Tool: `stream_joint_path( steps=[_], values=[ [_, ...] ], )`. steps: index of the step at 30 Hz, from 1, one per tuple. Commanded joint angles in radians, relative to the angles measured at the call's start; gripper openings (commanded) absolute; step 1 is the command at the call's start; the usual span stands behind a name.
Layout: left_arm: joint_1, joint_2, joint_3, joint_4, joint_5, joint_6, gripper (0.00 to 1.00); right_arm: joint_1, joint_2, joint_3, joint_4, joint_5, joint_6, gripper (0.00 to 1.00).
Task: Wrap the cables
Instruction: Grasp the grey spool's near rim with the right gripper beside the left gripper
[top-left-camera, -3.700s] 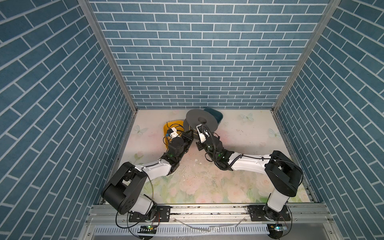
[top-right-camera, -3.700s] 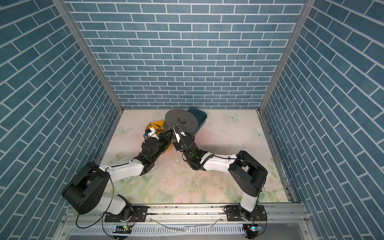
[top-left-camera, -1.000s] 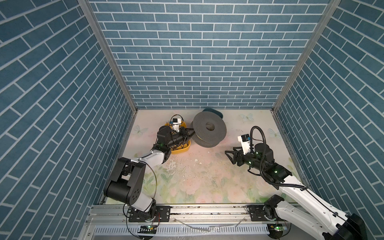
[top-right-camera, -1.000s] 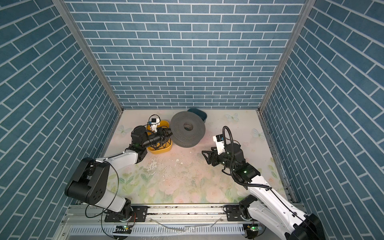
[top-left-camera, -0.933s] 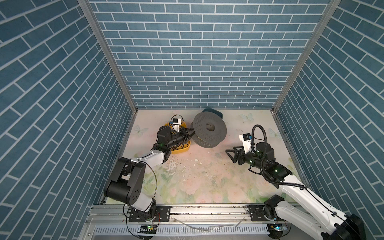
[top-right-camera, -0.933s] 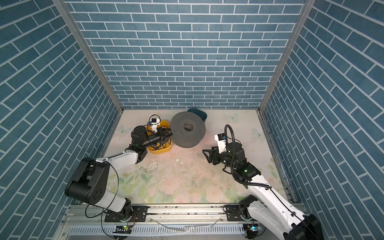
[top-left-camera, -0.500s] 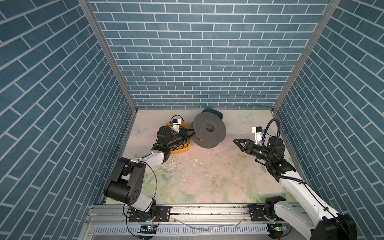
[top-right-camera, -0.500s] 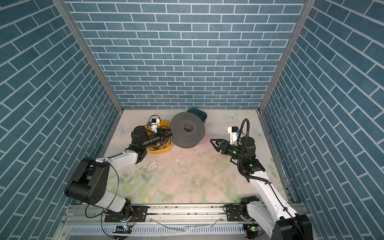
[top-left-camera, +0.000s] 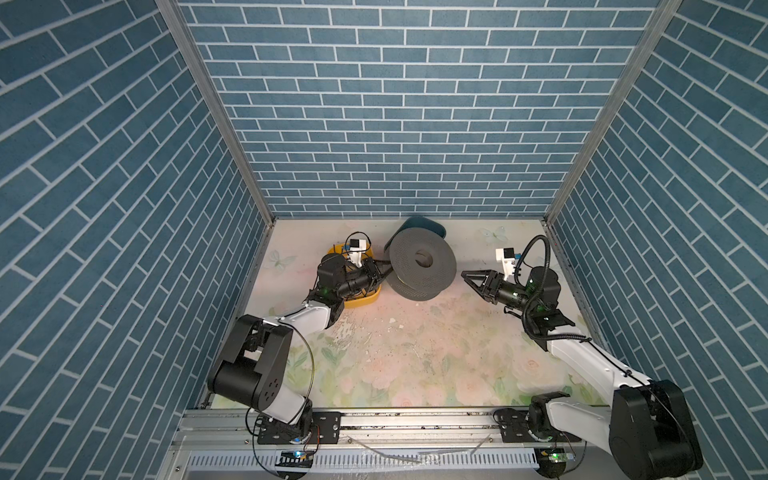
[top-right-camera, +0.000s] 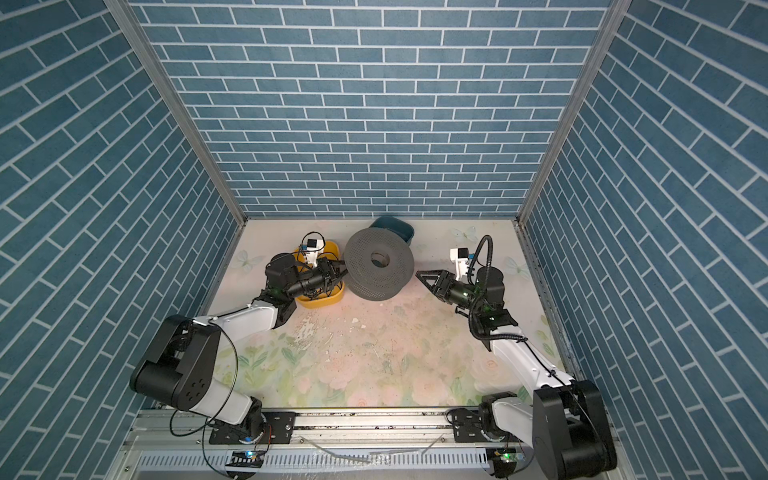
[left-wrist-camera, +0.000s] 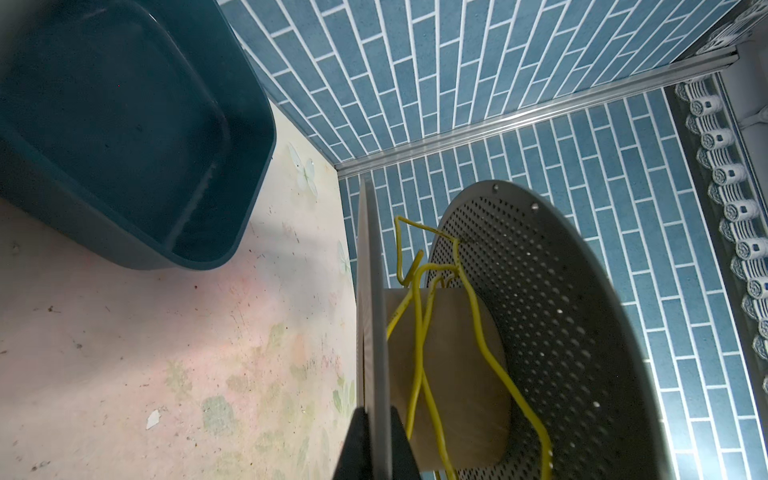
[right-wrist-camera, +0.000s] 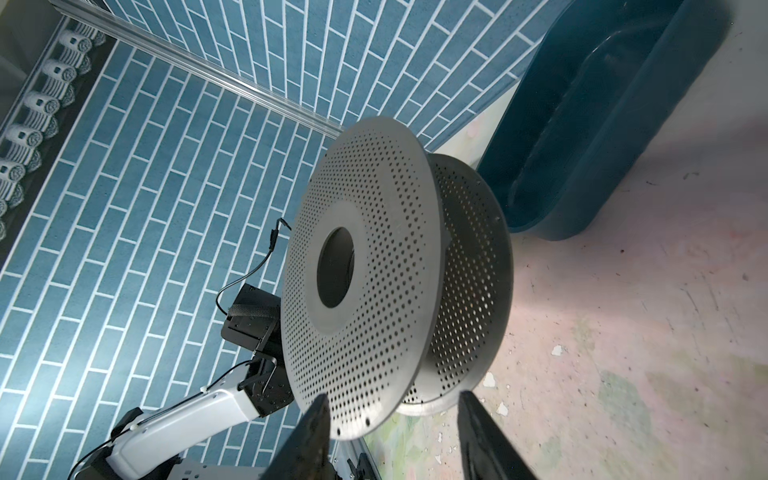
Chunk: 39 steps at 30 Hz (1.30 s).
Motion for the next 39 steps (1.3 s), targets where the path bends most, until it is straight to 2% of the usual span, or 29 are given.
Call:
stream_joint_path(
  steps=[1,5,10,19,28,31,35,39],
  values=[
    [-0.013,0.014,0.028,0.147,0.026,-0.029,0.0,-0.003,0.049,-0.002,0.172,-0.032,0.09,0.45],
    [-0.023,0.058,0.032,0.247,0.04,-0.094,0.0,-0.003,0.132,-0.007,0.319,-0.037,0.169,0.41],
    [-0.031,0.072,0.031,0.249,0.034,-0.089,0.0,-0.003,0.211,0.009,0.472,-0.05,0.259,0.34],
    [-0.058,0.083,0.053,0.226,0.026,-0.073,0.0,0.0,0.25,0.029,0.523,-0.056,0.292,0.23],
    [-0.109,0.129,0.109,0.217,0.014,-0.075,0.0,0.017,0.289,0.048,0.631,-0.066,0.357,0.19],
    [-0.111,0.137,0.111,0.219,0.01,-0.075,0.0,0.018,0.282,0.043,0.641,-0.064,0.363,0.13],
    [-0.112,0.132,0.112,0.182,0.006,-0.053,0.0,0.017,0.279,0.04,0.635,-0.062,0.37,0.0],
    [-0.111,0.108,0.111,0.111,0.003,-0.009,0.17,0.017,0.279,0.034,0.638,-0.034,0.393,0.0]
  ],
)
